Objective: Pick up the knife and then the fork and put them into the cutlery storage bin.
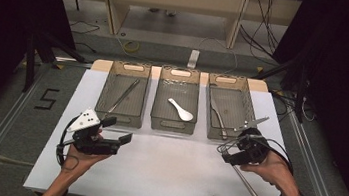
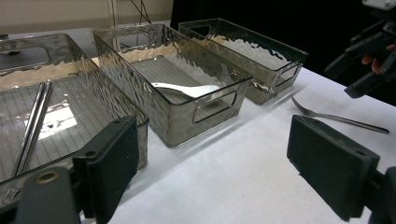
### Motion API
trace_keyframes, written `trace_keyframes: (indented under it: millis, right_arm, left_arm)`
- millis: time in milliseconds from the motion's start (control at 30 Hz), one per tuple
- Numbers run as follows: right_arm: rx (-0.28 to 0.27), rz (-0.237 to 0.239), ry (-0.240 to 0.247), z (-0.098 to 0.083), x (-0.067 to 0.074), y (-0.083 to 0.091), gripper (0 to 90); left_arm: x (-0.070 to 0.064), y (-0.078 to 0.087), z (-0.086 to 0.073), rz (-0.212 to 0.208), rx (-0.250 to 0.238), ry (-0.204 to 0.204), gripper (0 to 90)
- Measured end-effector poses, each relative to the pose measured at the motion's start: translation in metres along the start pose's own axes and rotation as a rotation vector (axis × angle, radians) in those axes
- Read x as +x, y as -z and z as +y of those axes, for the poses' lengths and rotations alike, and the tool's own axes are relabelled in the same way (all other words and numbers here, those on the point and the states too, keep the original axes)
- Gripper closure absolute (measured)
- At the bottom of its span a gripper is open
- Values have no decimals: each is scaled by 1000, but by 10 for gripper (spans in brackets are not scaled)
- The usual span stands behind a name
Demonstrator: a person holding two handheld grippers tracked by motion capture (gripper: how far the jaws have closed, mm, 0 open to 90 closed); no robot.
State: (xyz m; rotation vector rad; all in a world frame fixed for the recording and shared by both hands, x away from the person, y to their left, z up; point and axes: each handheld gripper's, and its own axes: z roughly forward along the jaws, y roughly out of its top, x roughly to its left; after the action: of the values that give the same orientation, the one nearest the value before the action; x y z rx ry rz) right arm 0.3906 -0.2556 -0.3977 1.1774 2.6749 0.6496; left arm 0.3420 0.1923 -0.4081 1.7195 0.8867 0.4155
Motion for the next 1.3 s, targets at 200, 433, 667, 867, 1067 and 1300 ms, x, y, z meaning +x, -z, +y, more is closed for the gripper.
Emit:
trace_keyframes:
  millis: [200,433,667,867,1067,1300]
  right_arm:
    - [50,-13,-1,-14,0,-7,305]
    - [129,-25,8,-26,2,-15,379]
    - [196,-29,16,-32,1,-21,482]
    - [260,-74,5,-36,-2,-29,564]
    - [287,-59,-17,-40,-11,-36,636]
    - [302,-49,-6,-38,-13,-40,720]
  left_arm:
    - [0,0,0,-1,0,-2,164]
    - [-1,0,0,-1,-2,-2,164]
    - [-1,0,0,-1,-1,-3,164]
    - [-1,0,0,-1,-1,-3,164]
    - [-1,-1,0,-2,-1,-3,164]
    - [-1,-1,0,-1,0,-3,164]
